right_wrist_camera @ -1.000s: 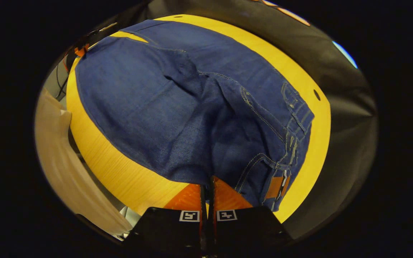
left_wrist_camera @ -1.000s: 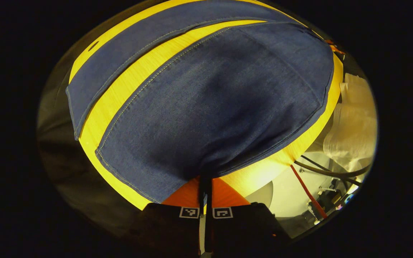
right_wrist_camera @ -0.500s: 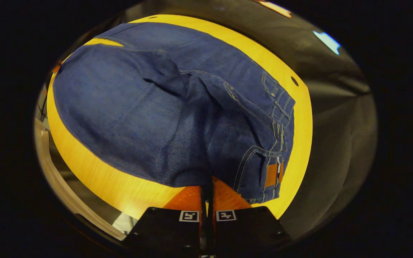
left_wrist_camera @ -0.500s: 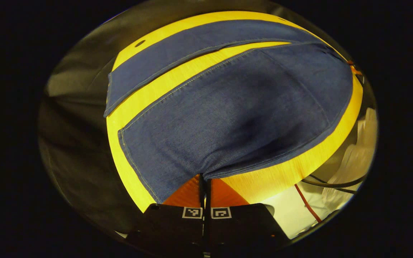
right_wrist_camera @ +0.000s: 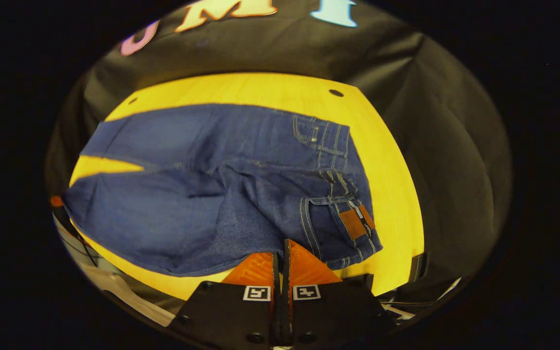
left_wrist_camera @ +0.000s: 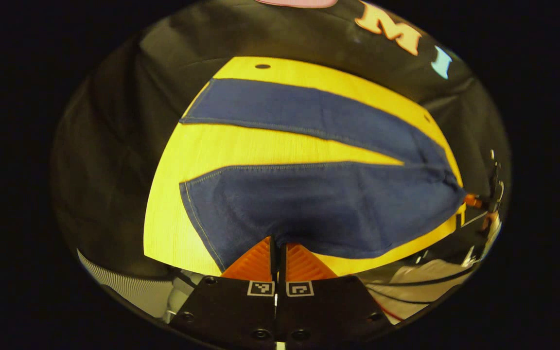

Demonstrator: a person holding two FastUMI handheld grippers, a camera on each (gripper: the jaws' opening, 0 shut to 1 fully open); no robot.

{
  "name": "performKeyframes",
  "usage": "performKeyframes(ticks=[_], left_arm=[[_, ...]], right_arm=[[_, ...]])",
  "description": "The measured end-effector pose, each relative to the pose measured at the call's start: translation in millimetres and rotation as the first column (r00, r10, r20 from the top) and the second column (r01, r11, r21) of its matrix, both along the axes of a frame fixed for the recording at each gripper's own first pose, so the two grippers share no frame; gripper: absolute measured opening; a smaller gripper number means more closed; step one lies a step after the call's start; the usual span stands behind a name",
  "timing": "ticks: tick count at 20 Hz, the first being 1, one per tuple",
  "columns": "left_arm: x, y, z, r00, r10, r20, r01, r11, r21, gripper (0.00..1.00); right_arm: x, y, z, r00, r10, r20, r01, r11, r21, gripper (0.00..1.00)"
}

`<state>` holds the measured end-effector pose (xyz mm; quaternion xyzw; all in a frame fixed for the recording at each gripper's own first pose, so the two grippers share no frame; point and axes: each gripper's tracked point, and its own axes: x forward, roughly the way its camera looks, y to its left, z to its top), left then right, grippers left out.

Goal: Grasp the waist and the cuffs of the jeans and fold them to make the two legs overlap; first hold the waist and fold one-third of the jeans toward the cuffs, then hold the cuffs and fold the remaining one-third in the same direction to finish folding.

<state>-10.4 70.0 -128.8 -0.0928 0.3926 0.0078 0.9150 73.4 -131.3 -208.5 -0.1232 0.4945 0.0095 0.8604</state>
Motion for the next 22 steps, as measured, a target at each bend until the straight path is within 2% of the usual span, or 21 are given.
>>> performKeyframes(ticks=[4,7,11,12,16,20,21,22], left_arm=[[7,18,33,1.000,0.021,0.011,-0.020,0.999,-0.031,0.00],[25,36,57,0.998,0.057,0.017,-0.055,0.995,-0.083,0.00],[49,62,88,0.999,0.046,0.026,-0.046,0.999,-0.003,0.00],[57,63,94,0.999,0.037,0.018,-0.037,0.999,0.002,0.00],[98,72,114,1.000,0.011,-0.022,-0.010,0.999,0.049,0.00],[151,73,125,0.997,0.026,-0.066,-0.020,0.996,0.087,0.00],[163,73,125,0.996,0.038,-0.078,-0.031,0.995,0.095,0.00],[176,76,122,0.994,0.057,-0.090,-0.047,0.993,0.104,0.00]], right_arm=[[27,22,42,0.996,-0.054,0.075,0.050,0.998,0.050,0.03],[46,39,68,0.993,-0.056,0.102,0.048,0.996,0.080,0.02],[58,47,68,0.998,-0.034,0.062,0.030,0.998,0.063,0.00],[64,48,68,0.998,-0.041,0.052,0.037,0.997,0.072,0.02],[98,52,72,0.998,-0.060,0.019,0.057,0.992,0.114,0.00],[136,51,65,0.998,-0.049,-0.039,0.054,0.988,0.145,0.02],[147,52,61,0.997,-0.041,-0.061,0.050,0.987,0.150,0.00],[160,52,54,0.996,-0.034,-0.082,0.047,0.986,0.158,0.02]])
